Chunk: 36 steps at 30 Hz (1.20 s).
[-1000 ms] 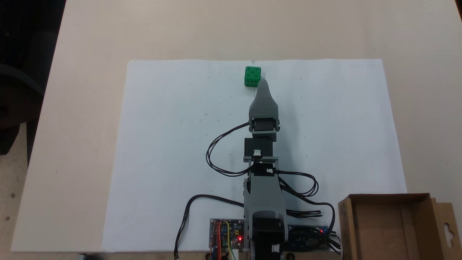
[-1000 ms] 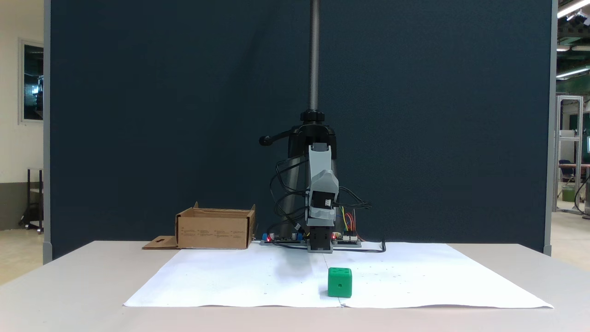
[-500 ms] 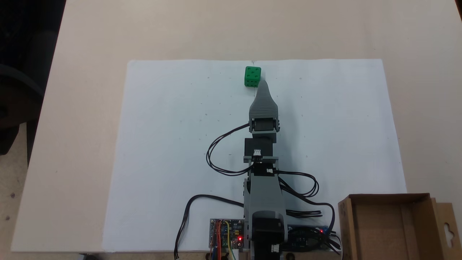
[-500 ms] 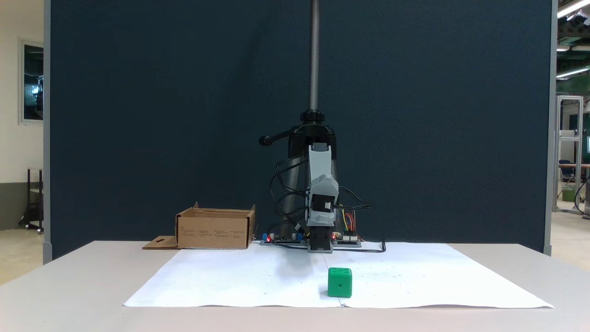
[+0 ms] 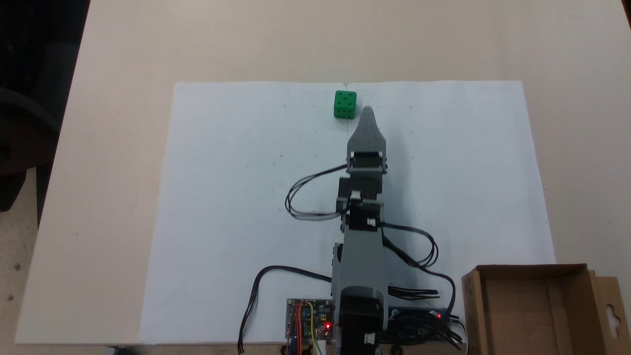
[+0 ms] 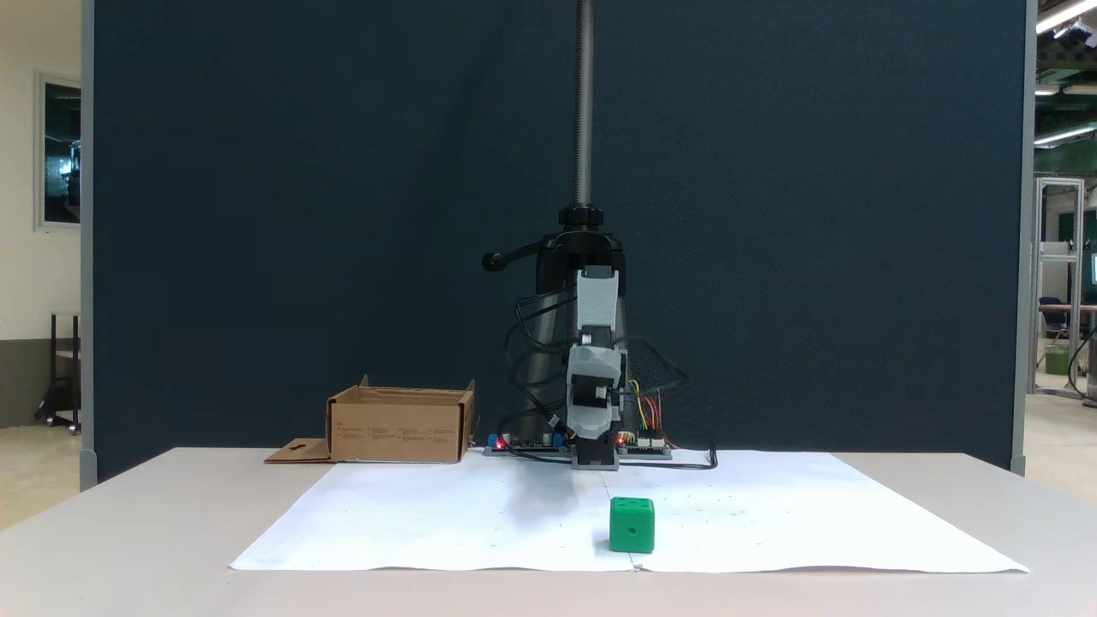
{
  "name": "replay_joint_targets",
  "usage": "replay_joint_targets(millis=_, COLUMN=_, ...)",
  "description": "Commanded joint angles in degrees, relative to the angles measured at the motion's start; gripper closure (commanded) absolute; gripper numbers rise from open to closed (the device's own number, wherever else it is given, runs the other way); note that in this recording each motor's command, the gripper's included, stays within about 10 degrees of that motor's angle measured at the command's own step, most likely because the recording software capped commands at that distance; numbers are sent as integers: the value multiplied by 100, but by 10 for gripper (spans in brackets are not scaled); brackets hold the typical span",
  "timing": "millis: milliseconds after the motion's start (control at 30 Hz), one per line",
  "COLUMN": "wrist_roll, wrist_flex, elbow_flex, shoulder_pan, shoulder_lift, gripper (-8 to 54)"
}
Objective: Grasp a green dice and put it in the bin.
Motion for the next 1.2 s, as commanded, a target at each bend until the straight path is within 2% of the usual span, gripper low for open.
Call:
replay_joint_targets(millis=0, wrist_roll=-123, wrist_flex=921, elbow_flex=-527, shoulder_pan=88, shoulder_lift=642, gripper=32)
replay_joint_targets(millis=400, wrist_roll=35, wrist_flex=5359, elbow_flex=-2839, shoulder_pan=-281, shoulder_lift=431, gripper=33)
replay_joint_targets(millis=500, wrist_roll=202, wrist_flex=6616, elbow_flex=-3480, shoulder_pan=-396, shoulder_lift=-132, gripper=33)
replay_joint_targets(millis=800, wrist_roll=677, wrist_flex=9121, elbow_flex=-6346, shoulder_pan=-545, shoulder_lift=-2936, gripper=32)
replay_joint_targets(millis=900, wrist_roll=817, wrist_flex=9930, elbow_flex=-6961, shoulder_pan=-633, shoulder_lift=-3437, gripper=32)
replay_joint_targets(millis=1167, wrist_roll=1002, wrist_flex=10011, elbow_flex=-8095, shoulder_pan=-703, shoulder_lift=-4746, gripper=33)
